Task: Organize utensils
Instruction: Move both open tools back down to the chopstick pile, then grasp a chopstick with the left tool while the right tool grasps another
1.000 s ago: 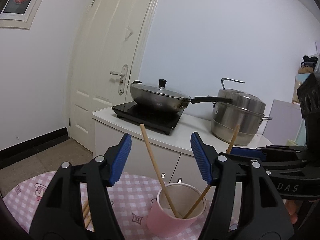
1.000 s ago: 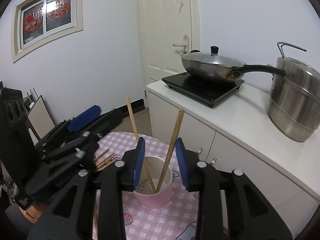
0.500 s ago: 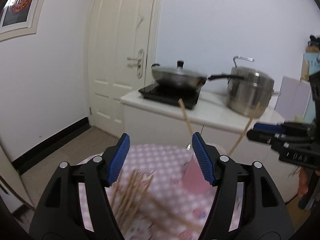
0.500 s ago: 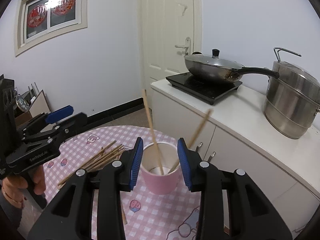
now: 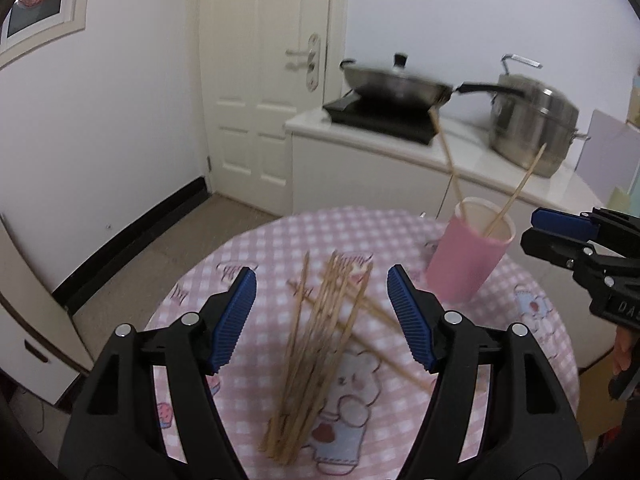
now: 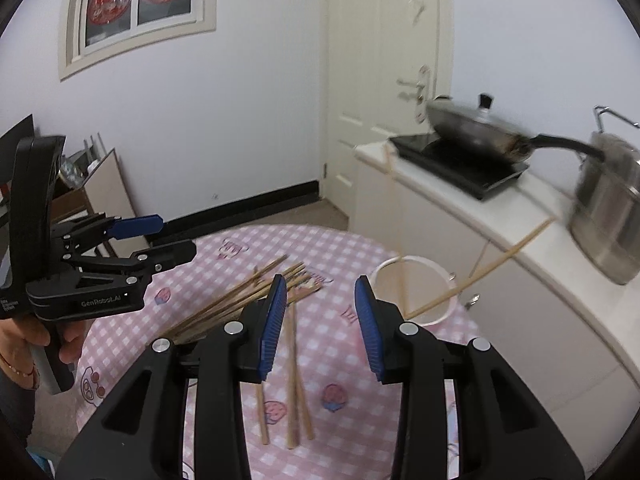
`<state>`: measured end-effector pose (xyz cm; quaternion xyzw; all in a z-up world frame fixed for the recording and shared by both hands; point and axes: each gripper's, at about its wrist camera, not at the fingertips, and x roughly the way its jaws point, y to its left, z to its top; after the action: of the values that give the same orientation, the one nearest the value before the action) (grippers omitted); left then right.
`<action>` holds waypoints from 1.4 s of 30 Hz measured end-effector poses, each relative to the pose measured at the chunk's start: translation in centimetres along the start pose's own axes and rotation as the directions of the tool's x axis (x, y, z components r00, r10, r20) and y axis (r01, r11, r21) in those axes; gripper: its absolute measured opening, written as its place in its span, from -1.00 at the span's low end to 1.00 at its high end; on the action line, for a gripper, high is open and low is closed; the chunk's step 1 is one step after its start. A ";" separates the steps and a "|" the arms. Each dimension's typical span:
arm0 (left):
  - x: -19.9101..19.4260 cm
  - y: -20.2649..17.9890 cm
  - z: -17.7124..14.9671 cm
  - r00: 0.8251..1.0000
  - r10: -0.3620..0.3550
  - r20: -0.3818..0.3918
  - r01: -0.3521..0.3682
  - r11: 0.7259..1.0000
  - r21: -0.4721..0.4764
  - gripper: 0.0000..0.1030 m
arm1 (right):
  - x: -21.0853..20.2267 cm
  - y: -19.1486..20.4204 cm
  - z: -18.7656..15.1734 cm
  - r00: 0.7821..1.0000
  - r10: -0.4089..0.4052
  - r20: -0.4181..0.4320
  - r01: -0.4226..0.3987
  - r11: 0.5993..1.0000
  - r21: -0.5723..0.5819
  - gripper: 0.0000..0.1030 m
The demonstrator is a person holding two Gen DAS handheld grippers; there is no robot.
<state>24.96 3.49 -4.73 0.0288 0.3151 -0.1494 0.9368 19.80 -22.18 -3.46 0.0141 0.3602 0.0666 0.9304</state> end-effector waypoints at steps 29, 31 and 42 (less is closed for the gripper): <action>14.3 5.2 -3.4 0.944 -0.016 -0.330 -0.012 0.996 -0.084 0.32 | 15.6 1.3 -3.8 0.945 0.014 -0.327 -0.032 0.998 -0.050 -0.56; 14.5 5.4 -3.4 0.944 -0.015 -0.331 -0.012 0.997 -0.082 0.31 | 15.8 1.1 -3.7 0.944 0.000 -0.329 -0.020 0.998 -0.058 -0.57; 16.1 5.5 -2.9 0.938 0.033 -0.344 -0.051 0.998 -0.043 0.31 | 17.5 0.6 -3.2 0.936 0.002 -0.351 -0.027 0.997 -0.065 -0.61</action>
<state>37.08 4.94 -16.87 0.0371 0.4766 -0.1137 0.8709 30.40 -19.26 -17.50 -0.0274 0.5175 0.0874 0.8507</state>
